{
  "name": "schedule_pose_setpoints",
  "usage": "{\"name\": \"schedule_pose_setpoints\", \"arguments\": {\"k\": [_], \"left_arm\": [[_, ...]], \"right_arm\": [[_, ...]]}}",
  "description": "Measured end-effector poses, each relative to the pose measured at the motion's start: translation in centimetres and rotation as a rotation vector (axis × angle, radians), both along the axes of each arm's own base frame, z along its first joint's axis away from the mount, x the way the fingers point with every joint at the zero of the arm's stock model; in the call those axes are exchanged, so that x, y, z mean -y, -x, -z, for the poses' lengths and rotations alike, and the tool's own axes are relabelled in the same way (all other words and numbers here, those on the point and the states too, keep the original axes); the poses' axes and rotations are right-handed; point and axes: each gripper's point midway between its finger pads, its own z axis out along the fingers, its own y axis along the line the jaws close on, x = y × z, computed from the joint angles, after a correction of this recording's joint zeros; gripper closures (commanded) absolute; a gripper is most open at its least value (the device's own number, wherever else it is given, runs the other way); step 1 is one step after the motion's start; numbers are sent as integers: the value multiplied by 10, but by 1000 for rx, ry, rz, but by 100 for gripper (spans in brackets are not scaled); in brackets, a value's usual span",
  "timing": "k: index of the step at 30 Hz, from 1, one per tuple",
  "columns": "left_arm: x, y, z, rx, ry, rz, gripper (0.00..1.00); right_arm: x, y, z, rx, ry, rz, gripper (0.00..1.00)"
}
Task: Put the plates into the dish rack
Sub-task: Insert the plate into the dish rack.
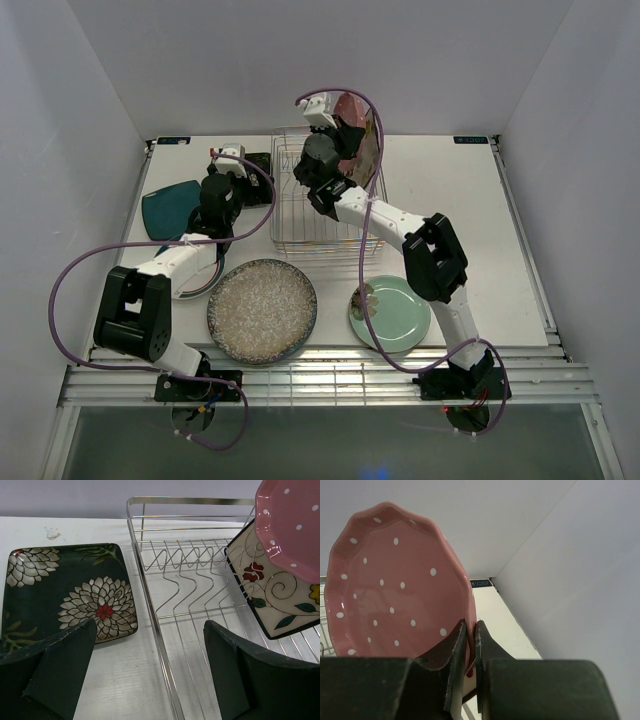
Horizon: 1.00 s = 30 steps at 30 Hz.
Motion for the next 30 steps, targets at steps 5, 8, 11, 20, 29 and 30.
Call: {"name": "schedule_pose_setpoints", "arguments": {"k": [5, 8, 11, 20, 29, 30], "left_arm": [[0, 0, 0, 0, 0, 0, 2], [0, 0, 0, 0, 0, 0, 2], [0, 0, 0, 0, 0, 0, 2], [0, 0, -1, 6, 1, 0, 2], [0, 0, -1, 7, 1, 0, 2], [0, 0, -1, 6, 1, 0, 2]], "right_arm": [[7, -7, 8, -4, 7, 21, 92], [9, -12, 18, -16, 21, 31, 92], [11, -17, 28, -31, 37, 40, 92], [16, -23, 43, -42, 49, 55, 92], [12, -28, 57, -41, 63, 57, 92], [12, -28, 57, -37, 63, 62, 92]]}}
